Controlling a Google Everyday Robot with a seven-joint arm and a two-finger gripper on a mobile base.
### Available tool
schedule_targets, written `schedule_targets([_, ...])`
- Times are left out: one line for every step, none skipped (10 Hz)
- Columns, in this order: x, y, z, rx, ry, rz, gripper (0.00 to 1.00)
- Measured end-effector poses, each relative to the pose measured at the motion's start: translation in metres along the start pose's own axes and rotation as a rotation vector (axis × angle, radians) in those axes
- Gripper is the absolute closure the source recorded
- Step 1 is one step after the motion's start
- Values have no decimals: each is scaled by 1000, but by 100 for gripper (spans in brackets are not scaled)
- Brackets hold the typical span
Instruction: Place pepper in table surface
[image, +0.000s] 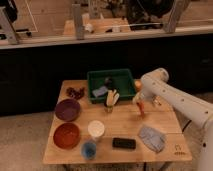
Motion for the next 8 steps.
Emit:
schedule_targets([2, -3, 6, 7, -10, -16, 20])
schedule_targets([2, -4, 16, 9, -23, -31, 20])
schedule_targets([-1, -5, 25, 17, -41, -47, 20])
schedule_targets([-3, -5, 31, 21, -51, -55, 20])
schedule_targets([-5, -7, 38, 24, -59, -61, 20])
schedule_targets([-6, -10, 43, 24, -64, -65, 24])
schedule_targets([-6, -13, 46, 23, -64, -67, 34])
schedule_targets([-7, -13, 48, 18, -64, -65, 42])
